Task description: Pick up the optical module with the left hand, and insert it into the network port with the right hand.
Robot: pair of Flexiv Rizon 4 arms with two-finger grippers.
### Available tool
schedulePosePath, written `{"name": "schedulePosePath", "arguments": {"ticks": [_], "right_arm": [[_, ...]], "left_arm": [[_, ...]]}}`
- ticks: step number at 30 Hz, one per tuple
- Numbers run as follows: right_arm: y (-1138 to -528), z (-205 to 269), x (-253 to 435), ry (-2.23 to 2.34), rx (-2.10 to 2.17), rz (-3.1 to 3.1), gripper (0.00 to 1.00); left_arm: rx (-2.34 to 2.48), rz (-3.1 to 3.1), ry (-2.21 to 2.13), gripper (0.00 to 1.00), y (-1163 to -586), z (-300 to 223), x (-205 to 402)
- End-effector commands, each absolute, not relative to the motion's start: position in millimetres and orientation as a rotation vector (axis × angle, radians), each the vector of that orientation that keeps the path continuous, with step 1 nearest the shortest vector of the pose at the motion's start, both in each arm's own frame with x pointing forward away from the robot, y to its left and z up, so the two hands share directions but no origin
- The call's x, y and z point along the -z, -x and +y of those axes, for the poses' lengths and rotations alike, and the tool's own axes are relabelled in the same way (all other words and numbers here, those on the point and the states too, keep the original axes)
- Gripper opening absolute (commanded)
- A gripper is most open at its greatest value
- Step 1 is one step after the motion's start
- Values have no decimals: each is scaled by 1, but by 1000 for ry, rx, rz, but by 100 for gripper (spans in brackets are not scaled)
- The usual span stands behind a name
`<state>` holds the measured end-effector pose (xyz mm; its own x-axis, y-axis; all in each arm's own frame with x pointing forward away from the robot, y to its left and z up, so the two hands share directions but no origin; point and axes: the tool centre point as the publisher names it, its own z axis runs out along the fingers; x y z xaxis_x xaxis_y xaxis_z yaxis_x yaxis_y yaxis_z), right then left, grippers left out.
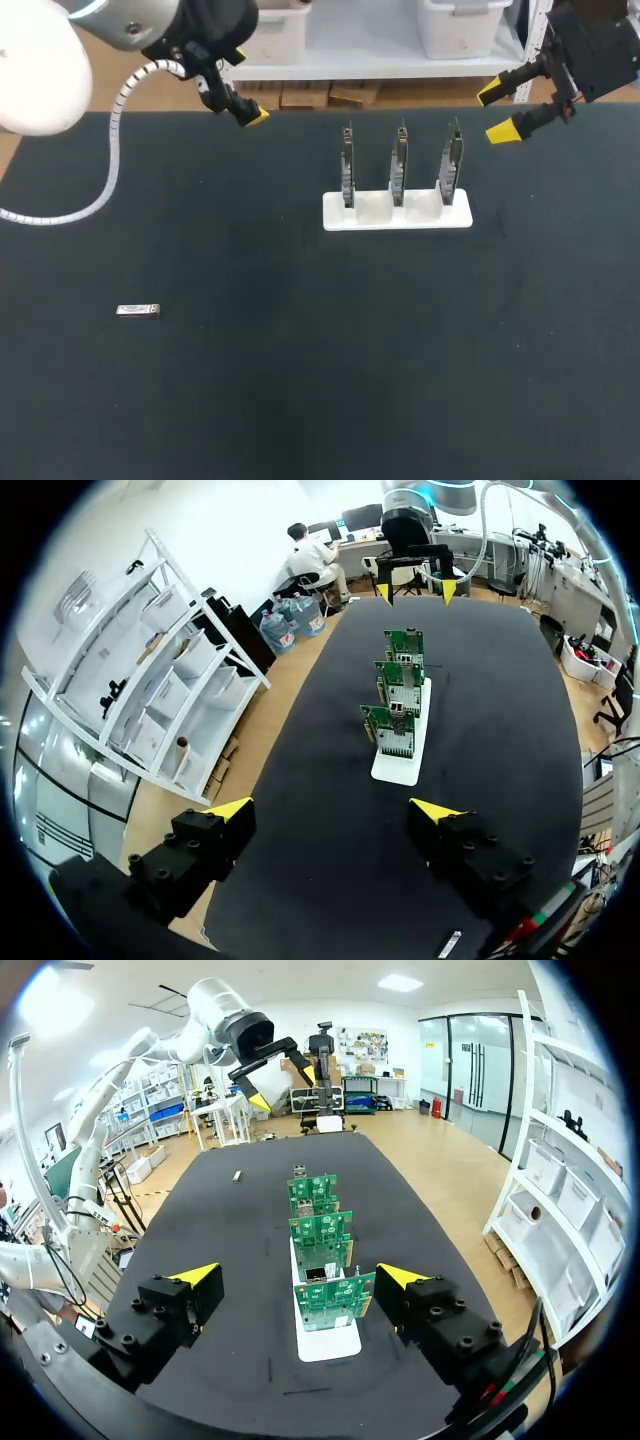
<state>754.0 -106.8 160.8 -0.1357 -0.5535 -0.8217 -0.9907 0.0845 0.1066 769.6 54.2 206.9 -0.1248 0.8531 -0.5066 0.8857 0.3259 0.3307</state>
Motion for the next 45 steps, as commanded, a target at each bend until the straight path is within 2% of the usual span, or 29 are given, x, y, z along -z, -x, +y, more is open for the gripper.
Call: {"name": "schedulePosePath", "arguments": {"ticks": [1,6,17,30,45], "right_arm": [[-753,-107,-161,1526,-922,1761,100],[-753,-107,-161,1526,-922,1761,100],[-753,-107,-161,1526,-922,1761,100],[-753,-107,-161,1526,-922,1761,100],[-753,-107,-161,1526,-922,1761,100]], "left_arm": [[64,1975,-1527,100,-770,53,-207],[39,1937,-1554,100,-769,59,-213],[-208,2039,-1612,100,-762,138,-190],[-176,2146,-1630,100,-720,188,-173],[-137,2173,-1540,100,-727,179,-171]]}}
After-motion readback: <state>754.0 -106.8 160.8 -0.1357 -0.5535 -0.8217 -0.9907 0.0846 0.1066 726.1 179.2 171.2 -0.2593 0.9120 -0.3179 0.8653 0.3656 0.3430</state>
